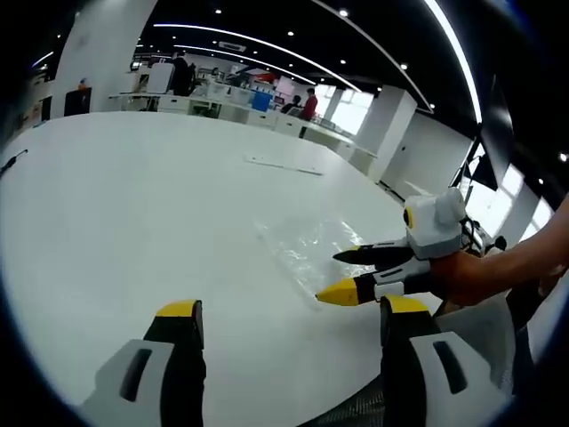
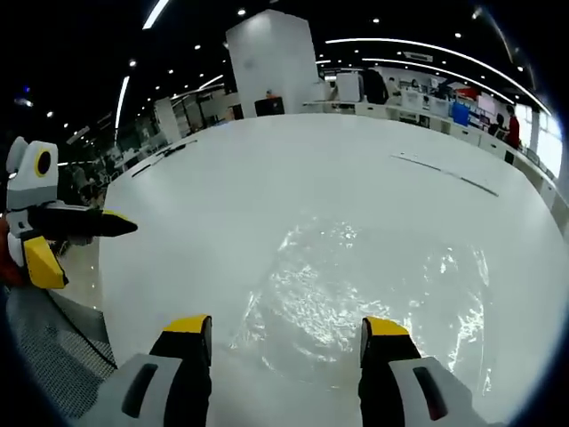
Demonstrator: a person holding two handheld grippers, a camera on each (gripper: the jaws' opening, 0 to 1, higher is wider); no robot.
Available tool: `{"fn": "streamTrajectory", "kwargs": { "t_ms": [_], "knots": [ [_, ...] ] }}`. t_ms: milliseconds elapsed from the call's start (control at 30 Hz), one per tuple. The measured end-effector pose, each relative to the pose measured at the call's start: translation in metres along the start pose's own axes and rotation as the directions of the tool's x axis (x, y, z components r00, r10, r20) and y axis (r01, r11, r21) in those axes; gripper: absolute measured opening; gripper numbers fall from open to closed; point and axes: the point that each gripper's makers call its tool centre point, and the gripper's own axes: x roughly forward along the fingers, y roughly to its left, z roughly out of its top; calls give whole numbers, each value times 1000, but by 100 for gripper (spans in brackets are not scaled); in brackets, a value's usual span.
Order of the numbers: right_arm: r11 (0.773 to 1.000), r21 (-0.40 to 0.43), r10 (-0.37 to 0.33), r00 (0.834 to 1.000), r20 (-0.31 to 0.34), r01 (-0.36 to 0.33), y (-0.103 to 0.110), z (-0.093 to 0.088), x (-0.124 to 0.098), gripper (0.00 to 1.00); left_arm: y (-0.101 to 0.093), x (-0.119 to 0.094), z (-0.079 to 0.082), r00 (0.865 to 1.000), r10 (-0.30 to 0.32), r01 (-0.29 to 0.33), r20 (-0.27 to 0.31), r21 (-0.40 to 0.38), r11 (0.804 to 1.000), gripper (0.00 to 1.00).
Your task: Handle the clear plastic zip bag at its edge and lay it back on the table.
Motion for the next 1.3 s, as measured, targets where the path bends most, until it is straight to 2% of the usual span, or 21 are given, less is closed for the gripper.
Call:
{"fn": "streamTrajectory", "kwargs": {
  "t_ms": [67, 400, 567, 633, 733, 1067, 1300],
  "knots": [
    [1000, 23, 20, 1000, 5, -20, 1, 2, 4, 67, 0, 0, 0, 1000, -1, 1, -1, 0, 1000, 80],
    [1000, -22, 19, 1000, -16, -19, -1, -3, 16, 65, 1, 1, -1, 1000, -4, 4, -7, -1, 1000, 80],
    [999, -45, 8, 1000, -13, -9, -1, -4, 14, 62, 0, 0, 0, 1000, -3, 3, -4, -3, 1000, 80],
    [998, -66, 3, 1000, -18, -4, 0, -4, 13, 61, 1, 1, -1, 1000, -4, 4, -7, 0, 1000, 79],
    [983, -183, -16, 999, -44, 8, 1, -9, 12, 59, 0, 1, -1, 1000, -6, 6, -8, 5, 1000, 79],
    [988, -154, -17, 999, -37, 11, 1, -9, 10, 57, -2, 2, -2, 1000, -14, 14, -12, 3, 1000, 77],
    [989, -149, -32, 998, -61, 22, -6, -8, 6, 45, -4, 3, -4, 1000, -21, 21, -20, 11, 1000, 76]
  ]
}}
